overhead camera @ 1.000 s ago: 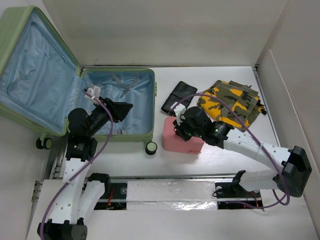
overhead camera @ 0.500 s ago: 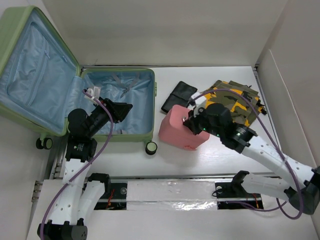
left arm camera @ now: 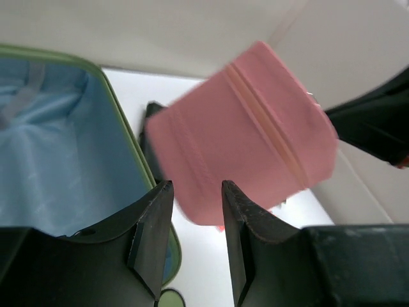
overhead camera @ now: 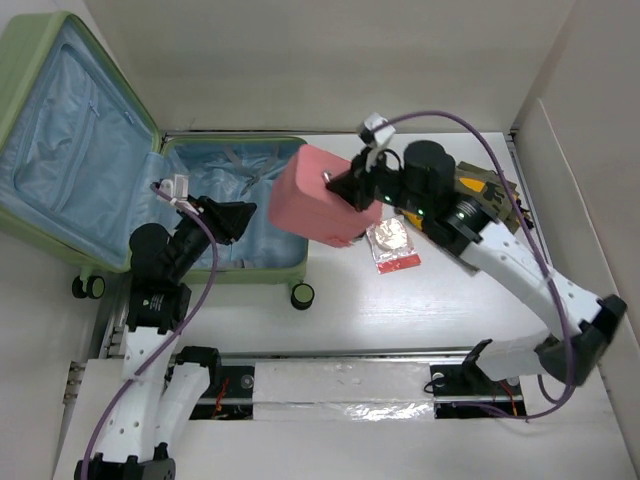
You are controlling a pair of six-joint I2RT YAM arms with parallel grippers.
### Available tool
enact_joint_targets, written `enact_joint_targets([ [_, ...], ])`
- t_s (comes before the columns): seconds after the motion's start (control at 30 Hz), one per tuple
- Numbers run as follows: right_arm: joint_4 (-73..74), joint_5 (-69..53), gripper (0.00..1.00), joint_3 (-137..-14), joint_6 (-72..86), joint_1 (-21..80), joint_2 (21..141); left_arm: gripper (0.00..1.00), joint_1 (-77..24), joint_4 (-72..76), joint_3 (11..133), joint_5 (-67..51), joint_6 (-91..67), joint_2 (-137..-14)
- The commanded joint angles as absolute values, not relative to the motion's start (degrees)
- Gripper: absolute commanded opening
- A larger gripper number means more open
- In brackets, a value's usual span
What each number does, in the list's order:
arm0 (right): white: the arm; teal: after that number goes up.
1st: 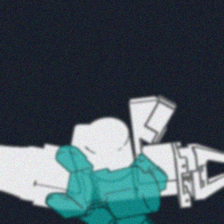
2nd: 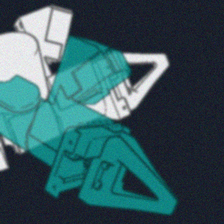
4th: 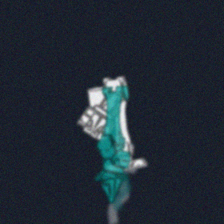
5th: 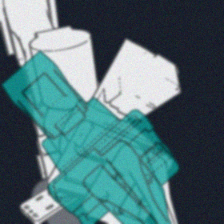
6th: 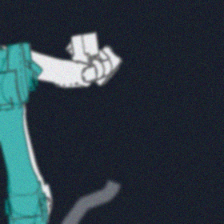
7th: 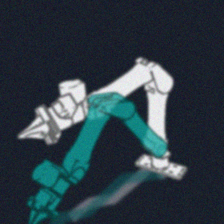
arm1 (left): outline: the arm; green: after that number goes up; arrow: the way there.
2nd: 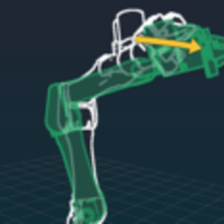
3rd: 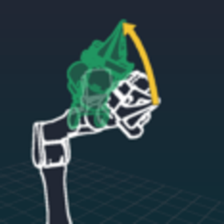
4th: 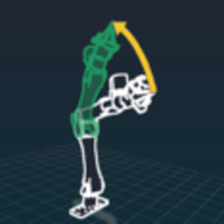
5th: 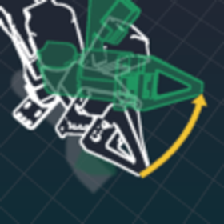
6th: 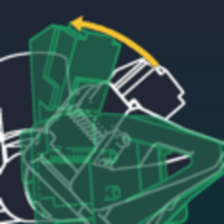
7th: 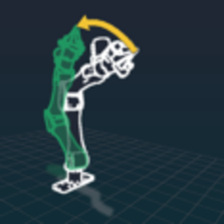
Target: Pack the luggage
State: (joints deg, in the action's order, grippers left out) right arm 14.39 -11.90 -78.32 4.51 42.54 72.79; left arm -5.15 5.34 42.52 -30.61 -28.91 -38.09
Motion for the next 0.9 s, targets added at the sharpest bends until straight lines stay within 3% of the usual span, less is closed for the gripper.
enact_joint_targets([
  [0.0, -1.74, -18.8, 0.0, -88.84, 4.74, 43.51, 79.87, 0.33, -5.27, 8.88, 48.41, -24.11, -31.29, -33.67],
  [0.23, -11.93, -25.92, 0.0, -110.11, 18.93, 47.98, 106.58, 0.35, -5.27, 11.6, 50.19, -15.12, -33.22, -27.78],
  [0.27, -13.69, -28.89, 0.06, -112.74, 21.25, 48.6, 109.92, 0.35, -5.27, 11.6, 50.1, -14.77, -33.22, -27.25],
  [0.3, -13.45, -30.22, 0.2, -118.85, 22.92, 49.21, 115.87, 0.38, -5.27, 11.51, 49.75, -14.24, -33.05, -27.16],
  [0.37, -10.66, -31.73, 0.59, -122.24, 24.0, 49.22, 118.82, 0.41, -5.27, 10.73, 49.48, -13.89, -32.7, -27.33],
  [0.47, -12.63, -24.74, 0.76, -112.28, 20.84, 45.97, 112.53, 0.44, -6.41, 10.02, 48.78, -13.01, -31.73, -26.9],
  [0.53, -15.98, -22.77, 0.76, -100.01, 20.39, 42.99, 104.73, 0.45, -6.42, 10.28, 47.99, -12.92, -31.55, -27.07],
  [0.6, -19.85, -20.14, 0.59, -92.41, 20.04, 41.05, 99.78, 0.45, -6.42, 10.9, 47.11, -13.88, -31.64, -27.51],
  [0.63, -20.82, -18.56, 0.44, -88.54, 19.17, 39.3, 95.14, 0.45, -6.42, 11.07, 46.85, -14.23, -31.81, -27.68],
  [0.67, -21.27, -14.28, 0.09, -81.72, 18.64, 38.33, 93.1, 0.46, -6.42, 11.16, 46.58, -14.41, -31.9, -27.77],
  [0.7, -20.92, -12.41, 0.0, -78.52, 18.2, 37.28, 91.34, 0.46, -6.42, 11.34, 46.15, -14.76, -31.99, -27.77],
  [0.83, -15.92, -1.86, 0.0, -66.99, 15.13, 31.3, 86.58, 0.46, -6.42, 11.6, 45.79, -15.29, -32.08, -27.86],
  [0.87, -14.78, -0.28, 0.2, -64.1, 14.68, 28.59, 86.66, 0.46, -6.42, 11.69, 45.7, -15.47, -32.17, -28.04],
])
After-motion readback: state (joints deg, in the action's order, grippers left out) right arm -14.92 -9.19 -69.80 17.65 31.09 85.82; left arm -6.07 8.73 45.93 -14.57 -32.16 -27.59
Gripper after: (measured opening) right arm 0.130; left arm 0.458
